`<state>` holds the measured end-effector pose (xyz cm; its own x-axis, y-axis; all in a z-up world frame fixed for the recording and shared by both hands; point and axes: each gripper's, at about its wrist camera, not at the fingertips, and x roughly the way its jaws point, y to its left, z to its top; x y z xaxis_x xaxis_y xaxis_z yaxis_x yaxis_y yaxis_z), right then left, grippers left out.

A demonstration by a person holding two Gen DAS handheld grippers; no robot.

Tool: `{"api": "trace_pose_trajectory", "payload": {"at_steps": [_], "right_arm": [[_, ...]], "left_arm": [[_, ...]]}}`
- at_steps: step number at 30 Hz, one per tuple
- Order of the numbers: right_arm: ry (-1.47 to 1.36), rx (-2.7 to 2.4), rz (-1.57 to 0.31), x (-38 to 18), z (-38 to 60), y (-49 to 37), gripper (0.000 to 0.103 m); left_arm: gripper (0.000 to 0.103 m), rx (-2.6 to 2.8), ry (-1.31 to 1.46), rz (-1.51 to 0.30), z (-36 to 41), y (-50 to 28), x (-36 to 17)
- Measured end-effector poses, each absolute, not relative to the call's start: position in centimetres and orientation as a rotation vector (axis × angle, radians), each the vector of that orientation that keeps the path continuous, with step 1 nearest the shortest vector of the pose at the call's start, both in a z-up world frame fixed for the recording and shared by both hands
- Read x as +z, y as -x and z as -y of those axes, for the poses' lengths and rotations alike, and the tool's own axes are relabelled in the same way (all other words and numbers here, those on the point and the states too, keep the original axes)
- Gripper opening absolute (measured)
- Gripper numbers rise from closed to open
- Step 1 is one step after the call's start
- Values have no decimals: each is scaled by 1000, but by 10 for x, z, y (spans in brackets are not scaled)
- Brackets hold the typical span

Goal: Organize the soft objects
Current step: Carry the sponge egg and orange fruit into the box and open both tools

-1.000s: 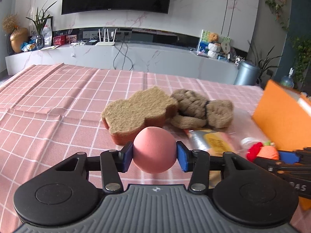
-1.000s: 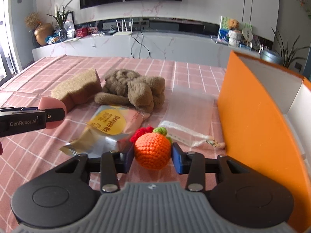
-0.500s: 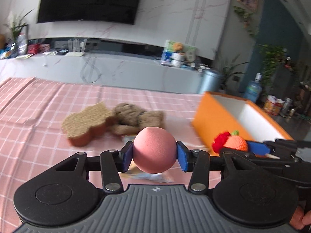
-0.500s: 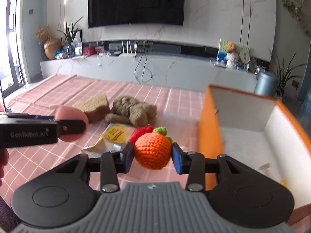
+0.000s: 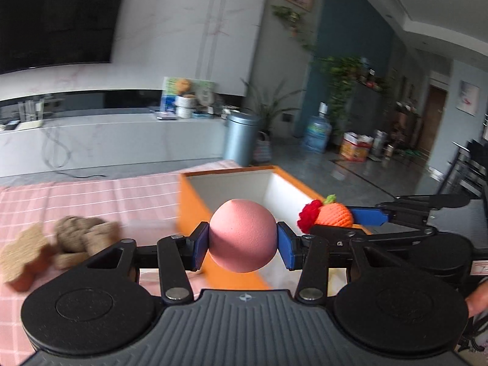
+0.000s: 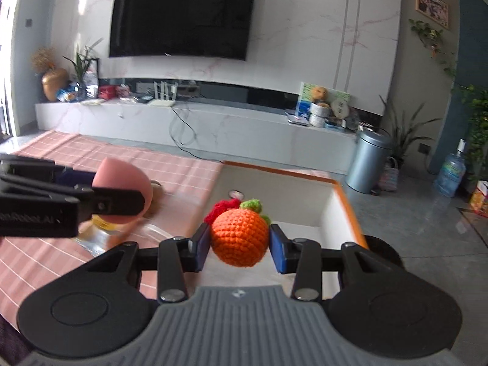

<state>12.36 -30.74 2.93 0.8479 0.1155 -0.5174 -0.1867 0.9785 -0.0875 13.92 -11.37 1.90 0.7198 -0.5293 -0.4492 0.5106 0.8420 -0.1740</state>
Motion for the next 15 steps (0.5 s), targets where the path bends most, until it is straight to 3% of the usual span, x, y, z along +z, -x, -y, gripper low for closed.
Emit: {"api": "trace_pose_trajectory", "payload": {"at_steps": [15], "right_arm": [[275, 74, -722, 1, 391, -178, 41]], "left_arm": [[53, -691, -152, -651, 204, -198, -17]]}}
